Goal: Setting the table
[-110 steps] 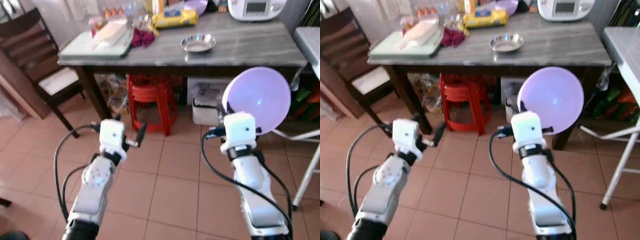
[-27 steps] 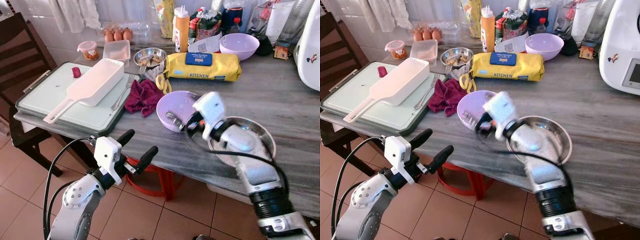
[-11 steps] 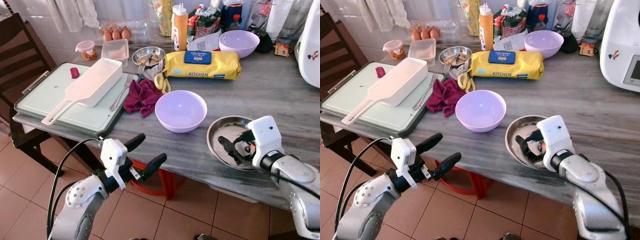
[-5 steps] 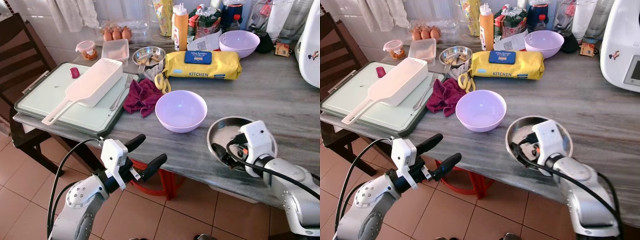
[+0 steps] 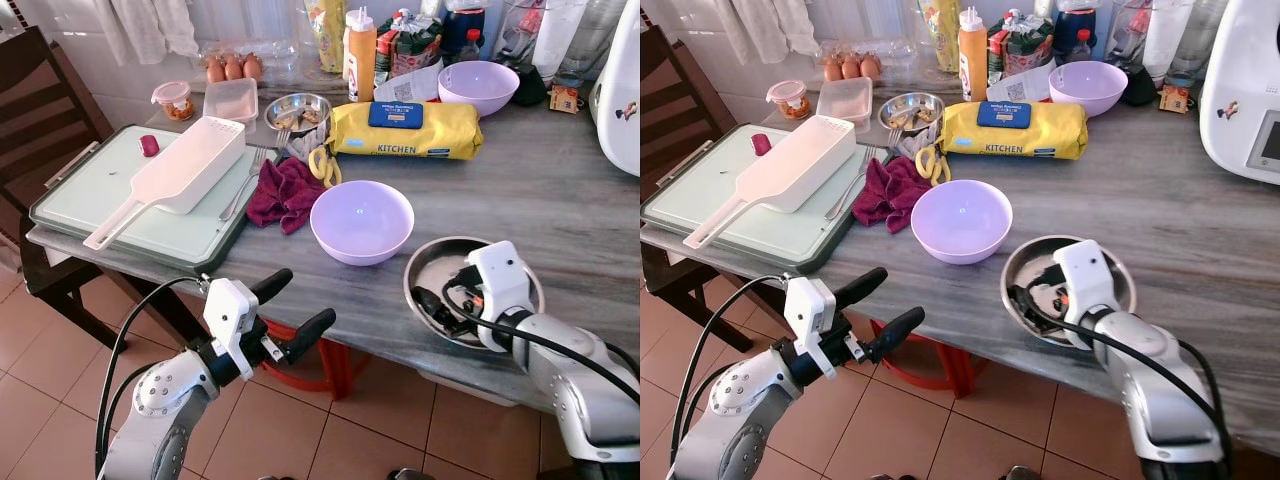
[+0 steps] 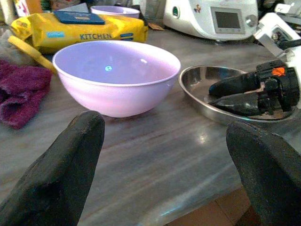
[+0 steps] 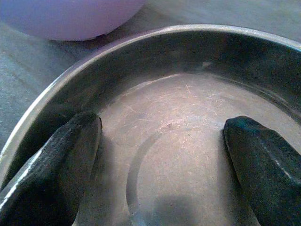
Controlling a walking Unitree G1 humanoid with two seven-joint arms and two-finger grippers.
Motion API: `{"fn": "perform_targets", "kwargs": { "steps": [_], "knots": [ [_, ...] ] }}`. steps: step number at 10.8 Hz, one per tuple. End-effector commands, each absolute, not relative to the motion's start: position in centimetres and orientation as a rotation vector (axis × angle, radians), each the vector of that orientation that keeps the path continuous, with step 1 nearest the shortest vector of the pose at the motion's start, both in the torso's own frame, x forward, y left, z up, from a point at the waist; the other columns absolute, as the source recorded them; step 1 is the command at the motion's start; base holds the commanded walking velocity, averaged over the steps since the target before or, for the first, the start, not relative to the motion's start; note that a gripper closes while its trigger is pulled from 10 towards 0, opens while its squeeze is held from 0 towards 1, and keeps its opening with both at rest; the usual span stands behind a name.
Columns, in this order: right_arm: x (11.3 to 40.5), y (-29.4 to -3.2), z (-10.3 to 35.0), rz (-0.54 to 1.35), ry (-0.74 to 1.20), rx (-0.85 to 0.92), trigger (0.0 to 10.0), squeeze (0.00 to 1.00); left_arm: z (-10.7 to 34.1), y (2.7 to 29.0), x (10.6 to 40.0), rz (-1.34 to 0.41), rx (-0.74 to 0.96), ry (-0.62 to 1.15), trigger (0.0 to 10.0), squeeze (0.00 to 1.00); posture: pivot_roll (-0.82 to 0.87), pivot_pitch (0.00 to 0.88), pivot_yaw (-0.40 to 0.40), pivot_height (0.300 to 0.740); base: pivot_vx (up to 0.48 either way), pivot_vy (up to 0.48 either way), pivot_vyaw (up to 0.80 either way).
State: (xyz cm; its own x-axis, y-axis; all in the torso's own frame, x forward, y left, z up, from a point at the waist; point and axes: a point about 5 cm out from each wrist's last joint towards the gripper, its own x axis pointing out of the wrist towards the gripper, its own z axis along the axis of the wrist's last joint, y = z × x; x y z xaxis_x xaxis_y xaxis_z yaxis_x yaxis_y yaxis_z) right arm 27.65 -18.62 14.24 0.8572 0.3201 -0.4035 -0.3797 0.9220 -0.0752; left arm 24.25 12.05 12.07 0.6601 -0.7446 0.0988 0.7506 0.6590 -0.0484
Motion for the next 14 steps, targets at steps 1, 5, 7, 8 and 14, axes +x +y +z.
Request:
{"fn": "perform_targets", "kwargs": {
  "steps": [1, 5, 7, 8, 14],
  "knots": [
    [27.9, -18.1, 14.1, 0.385, 0.397, -0.143, 10.0, 1.0, 12.1, 12.2, 24.0, -0.846, -0.067, -0.065, 10.0, 0.0, -0.12, 0.147, 0.104, 0.74, 0.0, 0.0, 0.0],
    [29.2, -17.3, 14.2, 0.388, 0.361, -0.147, 10.0, 1.0, 12.0, 12.2, 24.0, -0.842, -0.063, -0.062, 10.0, 0.0, -0.12, 0.146, 0.102, 0.74, 0.0, 0.0, 0.0],
    [29.5, -16.6, 14.1, 0.408, 0.353, -0.132, 10.0, 1.0, 12.0, 12.2, 24.0, -0.841, -0.062, -0.06, 10.0, 0.0, -0.11, 0.145, 0.102, 0.74, 0.0, 0.0, 0.0],
    [29.5, -16.3, 14.1, 0.421, 0.35, -0.132, 10.0, 1.0, 12.0, 12.2, 24.0, -0.84, -0.061, -0.059, 10.0, 0.0, -0.11, 0.144, 0.102, 0.74, 0.0, 0.0, 0.0],
    [29.0, -17.8, 17.1, 0.356, 0.133, -0.171, 10.0, 1.0, 11.7, 12.4, 24.0, -0.839, -0.059, -0.056, 10.0, 0.0, -0.12, 0.141, 0.106, 0.74, 0.0, 0.0, 0.0]
  ]
}}
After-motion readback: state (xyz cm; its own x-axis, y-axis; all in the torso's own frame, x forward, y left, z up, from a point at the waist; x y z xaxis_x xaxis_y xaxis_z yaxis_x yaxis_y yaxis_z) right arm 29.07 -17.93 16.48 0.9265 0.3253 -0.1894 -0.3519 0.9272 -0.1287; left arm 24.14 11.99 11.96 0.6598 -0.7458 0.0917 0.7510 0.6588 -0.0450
